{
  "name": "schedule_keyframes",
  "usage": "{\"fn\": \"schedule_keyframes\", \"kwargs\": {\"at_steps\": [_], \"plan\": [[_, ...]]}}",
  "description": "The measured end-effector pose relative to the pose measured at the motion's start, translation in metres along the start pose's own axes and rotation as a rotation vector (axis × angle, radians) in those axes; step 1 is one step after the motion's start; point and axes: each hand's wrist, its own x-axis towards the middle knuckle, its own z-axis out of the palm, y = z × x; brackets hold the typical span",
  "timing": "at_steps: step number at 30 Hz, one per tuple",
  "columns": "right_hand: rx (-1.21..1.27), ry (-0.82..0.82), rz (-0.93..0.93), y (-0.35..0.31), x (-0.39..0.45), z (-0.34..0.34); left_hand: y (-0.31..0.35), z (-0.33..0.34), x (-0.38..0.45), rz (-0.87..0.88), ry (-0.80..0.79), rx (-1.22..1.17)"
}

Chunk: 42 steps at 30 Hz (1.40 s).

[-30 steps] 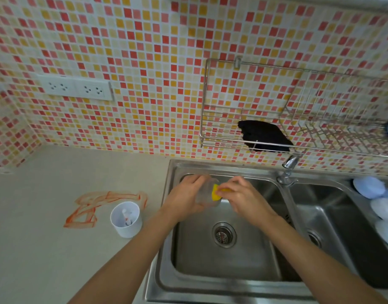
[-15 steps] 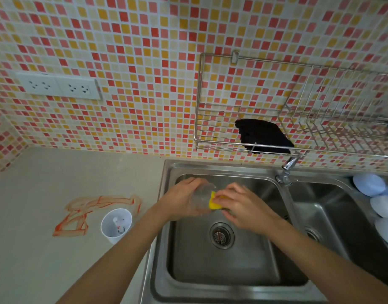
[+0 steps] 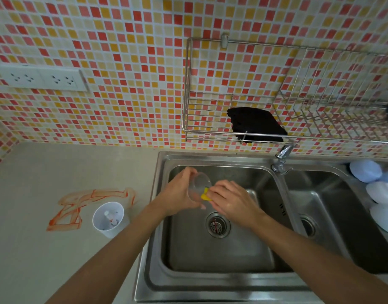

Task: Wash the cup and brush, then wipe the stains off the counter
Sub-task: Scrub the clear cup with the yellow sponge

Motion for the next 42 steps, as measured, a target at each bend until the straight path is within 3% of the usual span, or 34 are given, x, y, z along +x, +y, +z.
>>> {"fn": "schedule_keyframes", "kwargs": {"at_steps": [4,9,12,16,19,21,23,27,32,42], "plan": [[0.114,0.003,0.052,-0.001,-0.005,-0.005,-0.009,0.003,0.002,0.128,0.141,0.187],[0.072,-0.152,-0.042,-0.001,-0.011,-0.001,0.001,0.0,0.0,0.167,0.002,0.313],[-0.041,-0.131,-0.057,0.013,0.003,-0.009,0.006,0.0,0.0,0.168,-0.007,0.342],[0.002,-0.094,0.105,0.005,0.004,-0.009,0.012,-0.007,0.006,0.145,0.001,0.331],[0.404,-0.224,0.378,-0.009,-0.003,0.0,0.007,-0.008,0.006,0.137,-0.006,0.335],[0.509,-0.264,0.44,-0.007,-0.005,0.003,0.005,-0.005,0.002,0.139,-0.025,0.314],[0.465,-0.25,0.362,0.0,-0.001,-0.003,0.006,-0.002,-0.001,0.152,-0.052,0.319],[0.12,-0.146,0.093,0.006,0.004,-0.016,0.01,-0.003,-0.002,0.159,-0.033,0.314],[0.102,-0.233,0.045,0.004,-0.007,-0.002,0.006,-0.011,0.0,0.133,-0.04,0.219],[-0.052,-0.002,0.071,0.004,-0.004,0.005,0.003,-0.014,0.006,0.153,0.002,-0.039]]}}
